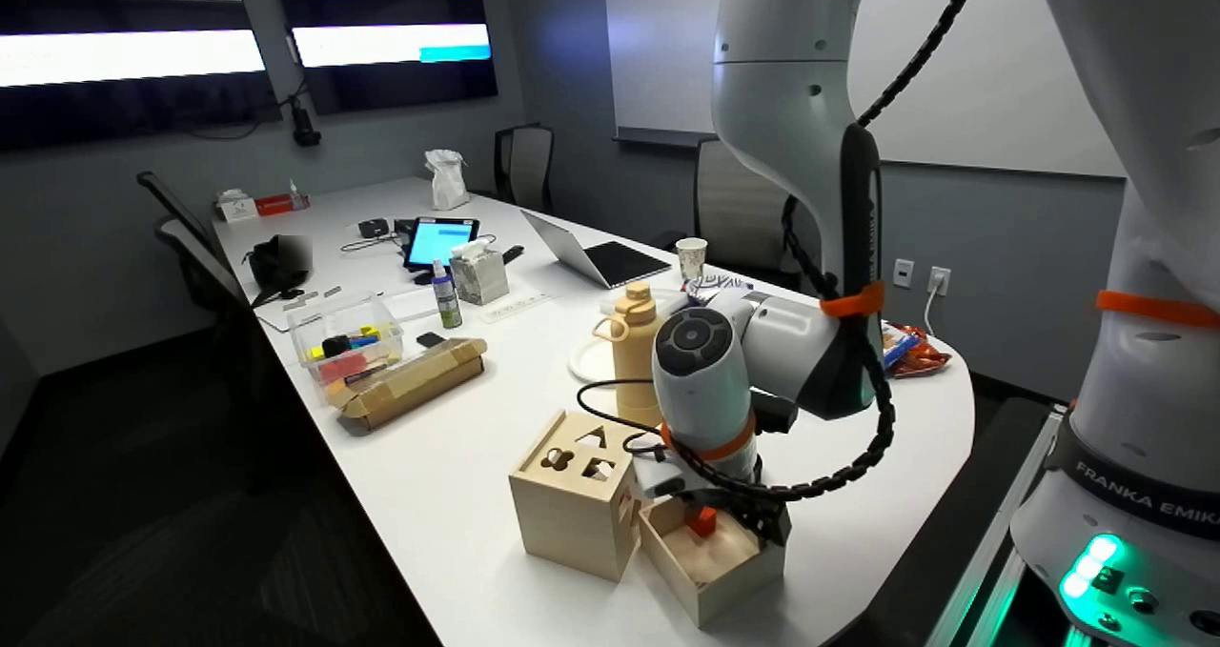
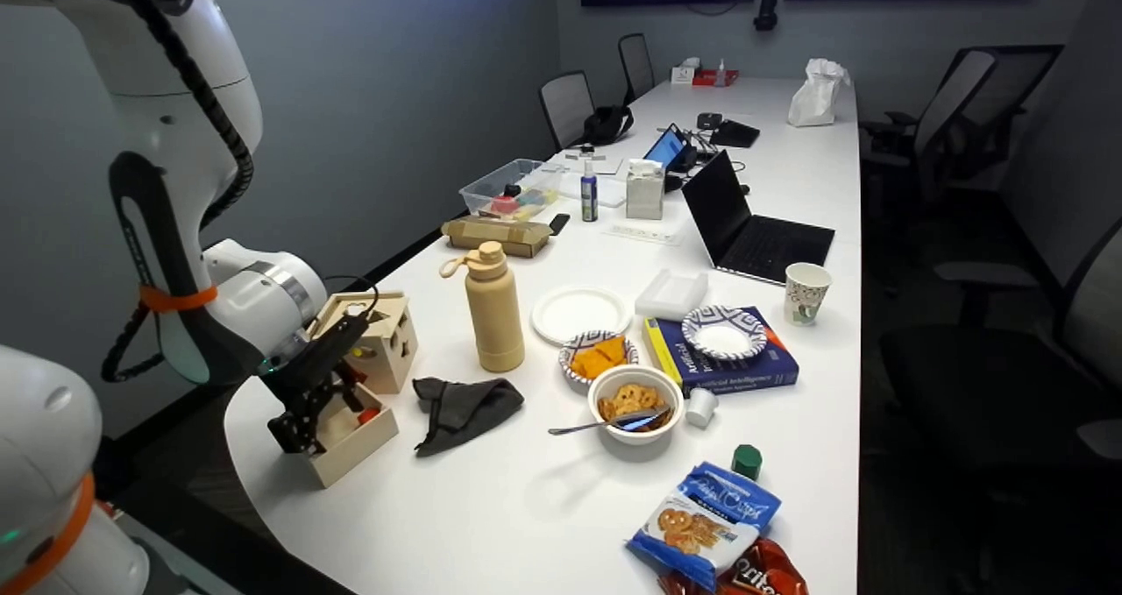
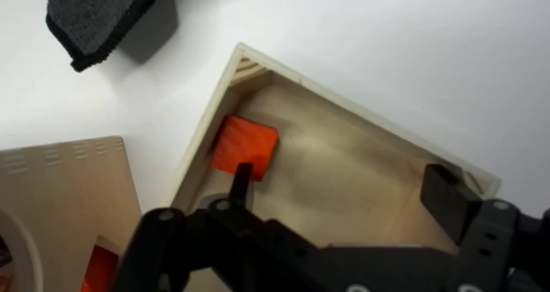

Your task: Remove the orange block from the wooden box and put it in the shape sorter through the square opening

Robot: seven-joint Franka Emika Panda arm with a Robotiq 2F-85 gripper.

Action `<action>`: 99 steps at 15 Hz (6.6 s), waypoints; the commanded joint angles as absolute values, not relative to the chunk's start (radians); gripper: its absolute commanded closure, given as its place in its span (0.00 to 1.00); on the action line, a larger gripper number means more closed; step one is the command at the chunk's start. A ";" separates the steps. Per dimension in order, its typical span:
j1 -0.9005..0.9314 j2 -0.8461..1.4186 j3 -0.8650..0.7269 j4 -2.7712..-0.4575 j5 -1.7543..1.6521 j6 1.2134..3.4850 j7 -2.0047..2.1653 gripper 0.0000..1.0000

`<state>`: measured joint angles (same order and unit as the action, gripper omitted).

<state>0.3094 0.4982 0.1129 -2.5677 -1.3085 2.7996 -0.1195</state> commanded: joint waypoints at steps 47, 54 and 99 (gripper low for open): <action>0.040 0.463 0.293 -2.674 -0.866 2.854 -0.581 0.00; 0.042 0.338 0.288 -2.749 -0.882 2.879 -0.625 0.00; 0.197 0.382 0.304 -2.742 0.219 3.120 0.186 0.00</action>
